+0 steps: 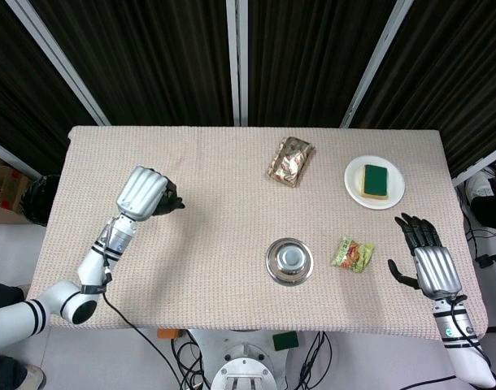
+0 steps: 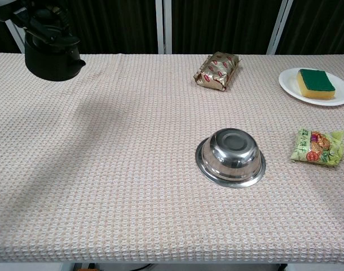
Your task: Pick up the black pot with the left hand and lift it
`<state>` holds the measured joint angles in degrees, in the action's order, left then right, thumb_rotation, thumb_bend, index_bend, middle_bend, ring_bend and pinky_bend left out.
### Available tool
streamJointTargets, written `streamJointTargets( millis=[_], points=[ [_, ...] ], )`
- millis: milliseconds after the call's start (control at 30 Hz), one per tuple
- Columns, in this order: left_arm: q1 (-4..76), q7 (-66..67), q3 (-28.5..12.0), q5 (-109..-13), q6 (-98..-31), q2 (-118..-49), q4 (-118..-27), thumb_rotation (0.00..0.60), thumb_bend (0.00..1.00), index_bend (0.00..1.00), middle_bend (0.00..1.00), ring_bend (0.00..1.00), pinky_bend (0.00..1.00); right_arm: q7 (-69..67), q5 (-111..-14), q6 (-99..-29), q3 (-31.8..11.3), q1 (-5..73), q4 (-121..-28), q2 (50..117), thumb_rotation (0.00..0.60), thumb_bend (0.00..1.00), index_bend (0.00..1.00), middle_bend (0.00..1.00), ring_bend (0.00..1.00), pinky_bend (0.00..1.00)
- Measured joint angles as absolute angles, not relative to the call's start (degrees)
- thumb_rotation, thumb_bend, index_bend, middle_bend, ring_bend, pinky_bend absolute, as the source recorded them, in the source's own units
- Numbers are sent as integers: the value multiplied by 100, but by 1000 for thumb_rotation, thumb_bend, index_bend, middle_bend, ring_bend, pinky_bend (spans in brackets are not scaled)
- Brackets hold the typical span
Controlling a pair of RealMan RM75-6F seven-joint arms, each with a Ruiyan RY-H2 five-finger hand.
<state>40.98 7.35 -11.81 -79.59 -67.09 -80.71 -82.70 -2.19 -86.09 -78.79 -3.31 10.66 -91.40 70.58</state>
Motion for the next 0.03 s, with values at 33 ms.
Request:
streamJointTargets(
  millis=[33],
  points=[
    [4097, 740, -1184, -7959, -6711, -8075, -8272, 600, 275, 1000, 1000, 1000, 780, -223, -8610, -7878, -330, 1066, -9140, 7057, 565, 367, 0, 0, 0, 0]
  ],
)
